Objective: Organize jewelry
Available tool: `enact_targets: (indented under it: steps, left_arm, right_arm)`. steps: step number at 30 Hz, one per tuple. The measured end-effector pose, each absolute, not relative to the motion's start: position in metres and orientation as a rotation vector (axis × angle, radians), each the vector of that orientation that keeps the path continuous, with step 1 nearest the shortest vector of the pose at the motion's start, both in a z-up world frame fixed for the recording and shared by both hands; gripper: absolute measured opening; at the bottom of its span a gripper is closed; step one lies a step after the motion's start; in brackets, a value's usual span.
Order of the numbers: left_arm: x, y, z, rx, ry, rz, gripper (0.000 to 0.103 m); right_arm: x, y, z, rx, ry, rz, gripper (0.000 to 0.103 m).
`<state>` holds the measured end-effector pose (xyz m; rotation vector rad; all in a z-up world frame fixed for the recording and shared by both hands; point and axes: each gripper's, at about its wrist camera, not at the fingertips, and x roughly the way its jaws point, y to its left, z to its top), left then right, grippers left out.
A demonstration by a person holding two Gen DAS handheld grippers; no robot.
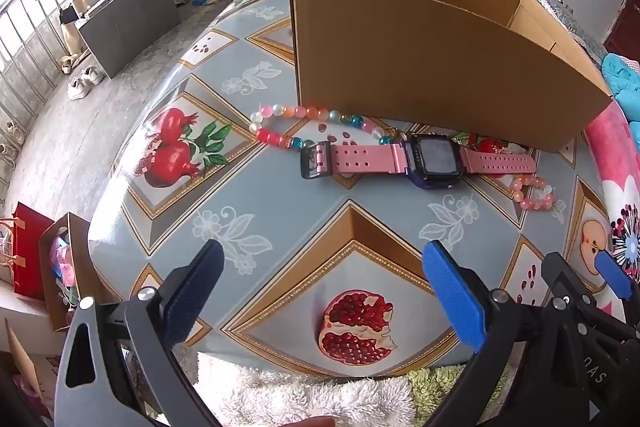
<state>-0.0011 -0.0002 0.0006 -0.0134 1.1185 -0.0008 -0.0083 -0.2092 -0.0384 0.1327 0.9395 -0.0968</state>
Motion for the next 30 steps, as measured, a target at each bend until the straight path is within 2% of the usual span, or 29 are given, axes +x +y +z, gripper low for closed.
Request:
enact_targets:
  steps: [30]
  left_arm:
    - [-0.0008, -0.0005, -0.0013, -0.018, 1.121, -0.001, 0.098]
  right_arm:
    - [-0.0108, -0.2041, -0.04, 0.133, 0.938, -0.098, 0.095]
